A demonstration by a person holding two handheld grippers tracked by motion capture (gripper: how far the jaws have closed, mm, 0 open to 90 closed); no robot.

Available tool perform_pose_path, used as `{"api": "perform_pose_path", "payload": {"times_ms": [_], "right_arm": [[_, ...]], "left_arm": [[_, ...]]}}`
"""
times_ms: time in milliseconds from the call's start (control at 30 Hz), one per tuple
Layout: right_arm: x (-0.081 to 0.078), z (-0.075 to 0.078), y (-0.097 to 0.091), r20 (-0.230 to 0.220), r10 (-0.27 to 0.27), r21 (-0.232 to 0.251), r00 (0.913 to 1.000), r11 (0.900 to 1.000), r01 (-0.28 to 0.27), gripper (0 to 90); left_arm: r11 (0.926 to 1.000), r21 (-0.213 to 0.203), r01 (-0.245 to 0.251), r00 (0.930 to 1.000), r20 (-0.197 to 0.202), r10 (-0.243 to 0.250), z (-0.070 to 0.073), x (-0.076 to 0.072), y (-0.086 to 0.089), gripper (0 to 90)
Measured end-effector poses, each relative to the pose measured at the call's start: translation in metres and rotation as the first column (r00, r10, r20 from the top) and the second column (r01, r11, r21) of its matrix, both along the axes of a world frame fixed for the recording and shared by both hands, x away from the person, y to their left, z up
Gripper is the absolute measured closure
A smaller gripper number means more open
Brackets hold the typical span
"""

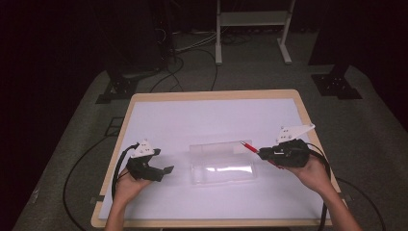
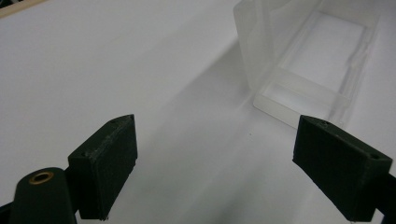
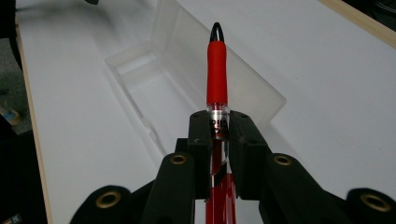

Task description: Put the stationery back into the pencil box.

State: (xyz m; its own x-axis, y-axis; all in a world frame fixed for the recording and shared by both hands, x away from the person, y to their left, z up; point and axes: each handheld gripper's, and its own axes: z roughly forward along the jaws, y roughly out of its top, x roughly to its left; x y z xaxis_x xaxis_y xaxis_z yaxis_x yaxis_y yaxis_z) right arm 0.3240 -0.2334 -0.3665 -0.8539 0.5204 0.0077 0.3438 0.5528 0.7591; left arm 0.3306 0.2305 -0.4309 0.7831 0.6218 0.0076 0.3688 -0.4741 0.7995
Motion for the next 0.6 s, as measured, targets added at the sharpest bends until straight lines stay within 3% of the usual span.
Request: {"api": "perform_pose_path", "payload": {"times_ms": [600], "right_arm": [[0.009, -0.003, 0.023, -0.017, 0.073, 0.001, 0.9972, 0.9974, -0.073, 78.7]], "left_arm": [[1.0, -0.002, -0.005, 1.0, -0.001, 0.005, 0.0, 0.0, 0.001, 12.9]]}}
